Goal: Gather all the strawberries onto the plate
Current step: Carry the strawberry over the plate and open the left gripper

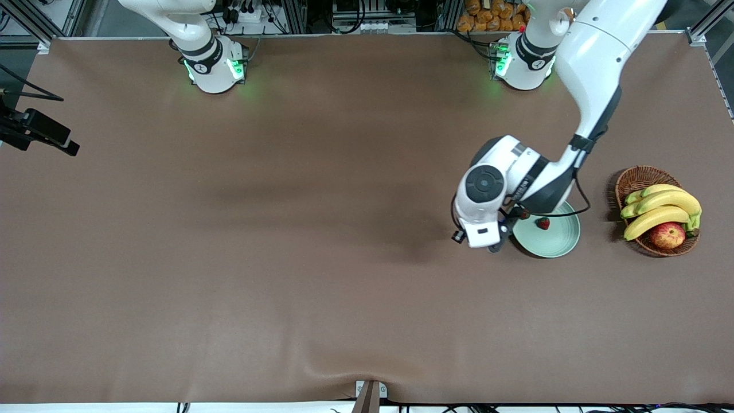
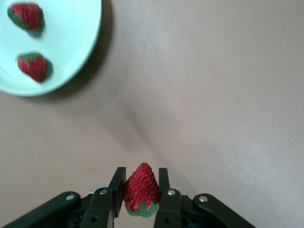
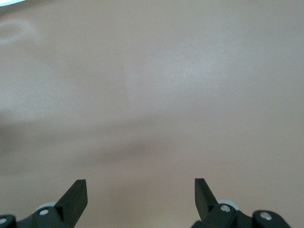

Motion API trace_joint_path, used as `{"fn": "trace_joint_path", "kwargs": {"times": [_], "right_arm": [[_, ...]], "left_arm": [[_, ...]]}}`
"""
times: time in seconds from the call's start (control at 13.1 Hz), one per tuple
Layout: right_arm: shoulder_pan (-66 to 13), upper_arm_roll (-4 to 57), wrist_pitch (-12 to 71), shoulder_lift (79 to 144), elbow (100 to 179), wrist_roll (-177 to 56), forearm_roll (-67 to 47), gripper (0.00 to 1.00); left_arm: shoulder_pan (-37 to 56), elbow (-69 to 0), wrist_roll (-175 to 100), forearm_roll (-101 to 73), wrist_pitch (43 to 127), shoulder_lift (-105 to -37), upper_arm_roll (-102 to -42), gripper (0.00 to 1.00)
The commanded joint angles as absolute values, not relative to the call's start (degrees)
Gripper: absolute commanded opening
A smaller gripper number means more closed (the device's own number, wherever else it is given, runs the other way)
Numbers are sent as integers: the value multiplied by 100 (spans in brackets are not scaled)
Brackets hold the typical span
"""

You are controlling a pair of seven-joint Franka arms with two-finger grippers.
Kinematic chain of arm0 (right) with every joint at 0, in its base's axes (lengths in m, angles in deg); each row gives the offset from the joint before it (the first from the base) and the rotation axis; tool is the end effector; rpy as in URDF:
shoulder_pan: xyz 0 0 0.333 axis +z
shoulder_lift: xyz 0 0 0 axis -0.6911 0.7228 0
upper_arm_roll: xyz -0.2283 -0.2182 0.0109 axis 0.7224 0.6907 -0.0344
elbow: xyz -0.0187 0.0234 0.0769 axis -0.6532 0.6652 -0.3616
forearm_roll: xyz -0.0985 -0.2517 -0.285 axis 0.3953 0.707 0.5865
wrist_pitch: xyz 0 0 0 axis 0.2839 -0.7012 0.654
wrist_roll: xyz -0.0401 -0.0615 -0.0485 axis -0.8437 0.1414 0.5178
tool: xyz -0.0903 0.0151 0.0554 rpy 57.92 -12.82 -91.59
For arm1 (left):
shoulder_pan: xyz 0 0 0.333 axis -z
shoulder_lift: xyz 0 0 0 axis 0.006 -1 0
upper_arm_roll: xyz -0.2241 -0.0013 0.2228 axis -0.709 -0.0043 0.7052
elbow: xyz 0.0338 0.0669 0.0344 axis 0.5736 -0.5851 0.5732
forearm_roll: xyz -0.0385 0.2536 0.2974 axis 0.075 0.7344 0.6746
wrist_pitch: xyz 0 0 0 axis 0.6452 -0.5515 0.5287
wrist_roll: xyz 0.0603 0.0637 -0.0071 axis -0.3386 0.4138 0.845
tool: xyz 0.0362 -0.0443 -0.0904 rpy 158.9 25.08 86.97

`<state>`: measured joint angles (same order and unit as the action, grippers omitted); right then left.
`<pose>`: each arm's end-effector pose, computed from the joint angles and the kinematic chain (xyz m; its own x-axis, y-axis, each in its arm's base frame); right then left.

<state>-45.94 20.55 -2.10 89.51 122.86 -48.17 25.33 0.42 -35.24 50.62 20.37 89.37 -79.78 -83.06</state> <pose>0.5514 -0.0111 0.6678 0.9894 -0.1453 0.0068 -0.1449 -0.9888 -0.0360 0.5857 -0.2736 0.2483 0.6001 0.7967 0.0720 0.7969 -0.5876 -0.1402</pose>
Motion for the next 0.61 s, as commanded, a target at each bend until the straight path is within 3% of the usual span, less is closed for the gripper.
{"fn": "trace_joint_path", "kwargs": {"times": [0.0,0.53], "right_arm": [[-4573,1998,-213,8847,12345,-4867,2882,100],[-4574,1998,-196,8847,12353,-4868,2609,100]], "left_arm": [[-307,-3806,4553,2134,8882,-7786,-8356,0],[-966,-3789,2823,2125,8250,-7601,-8365,0]]}}
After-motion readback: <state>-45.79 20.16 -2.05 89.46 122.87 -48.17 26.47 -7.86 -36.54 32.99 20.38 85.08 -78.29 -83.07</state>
